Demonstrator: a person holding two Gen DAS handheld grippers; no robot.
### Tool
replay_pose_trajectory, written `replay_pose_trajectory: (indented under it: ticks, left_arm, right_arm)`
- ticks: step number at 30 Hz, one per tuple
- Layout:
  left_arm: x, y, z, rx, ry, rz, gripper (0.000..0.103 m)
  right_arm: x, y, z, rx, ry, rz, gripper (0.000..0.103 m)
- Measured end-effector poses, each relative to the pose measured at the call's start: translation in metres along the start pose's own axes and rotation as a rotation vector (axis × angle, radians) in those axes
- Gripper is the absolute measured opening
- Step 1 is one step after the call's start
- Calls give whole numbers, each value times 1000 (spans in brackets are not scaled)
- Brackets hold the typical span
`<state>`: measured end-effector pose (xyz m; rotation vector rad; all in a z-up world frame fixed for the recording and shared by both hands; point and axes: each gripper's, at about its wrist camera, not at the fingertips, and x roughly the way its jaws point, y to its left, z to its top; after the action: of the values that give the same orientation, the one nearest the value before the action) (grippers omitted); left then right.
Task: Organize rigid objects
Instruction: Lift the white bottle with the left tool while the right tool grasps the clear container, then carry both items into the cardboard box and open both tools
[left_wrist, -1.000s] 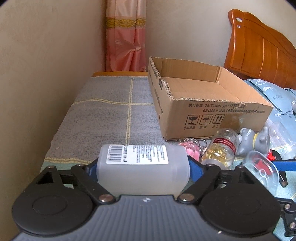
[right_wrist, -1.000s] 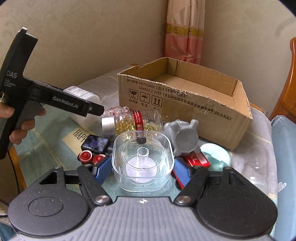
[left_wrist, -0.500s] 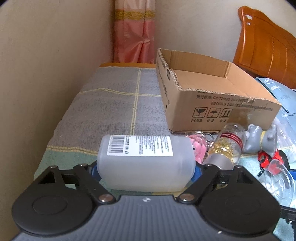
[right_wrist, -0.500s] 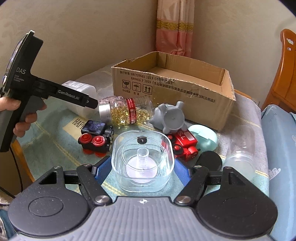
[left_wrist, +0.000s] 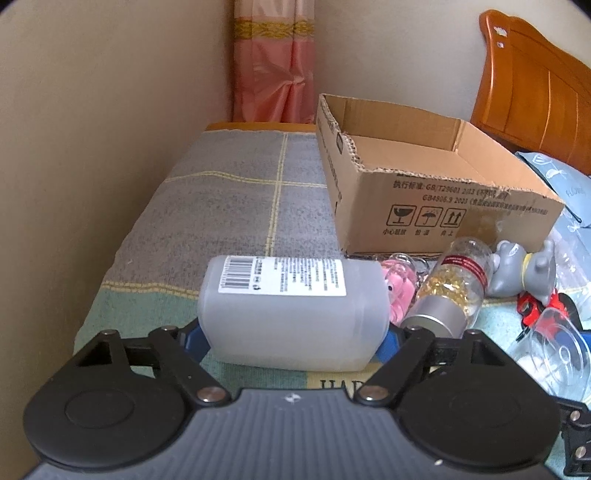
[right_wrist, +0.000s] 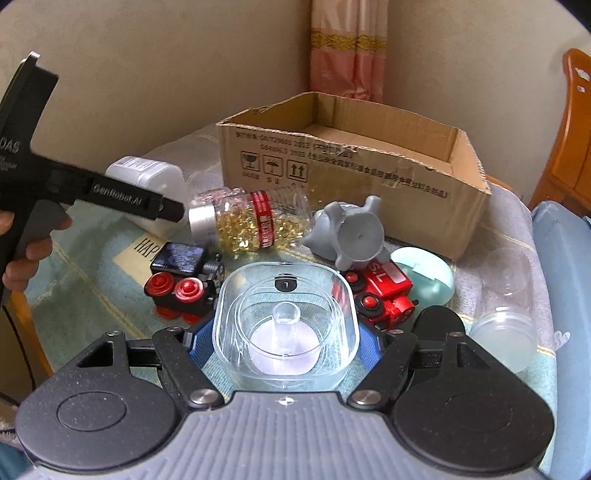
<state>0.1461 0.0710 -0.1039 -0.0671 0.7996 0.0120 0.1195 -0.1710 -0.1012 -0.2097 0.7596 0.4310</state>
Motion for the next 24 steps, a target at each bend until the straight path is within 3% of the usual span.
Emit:
replay_pose_trajectory:
  ticks: [12,18,24]
  left_arm:
    - [-35,4,18,142,60,-60,83]
    - [-61,-7,42,226,79,-126,83]
    - [-71,-27,86,291,57,-168,83]
  right_arm:
    - [-25,-3,9,-34,-23,17,78]
    - [-48,-6,25,-82,-56,35,78]
    - [-68,-24,54,-88,-131,33,78]
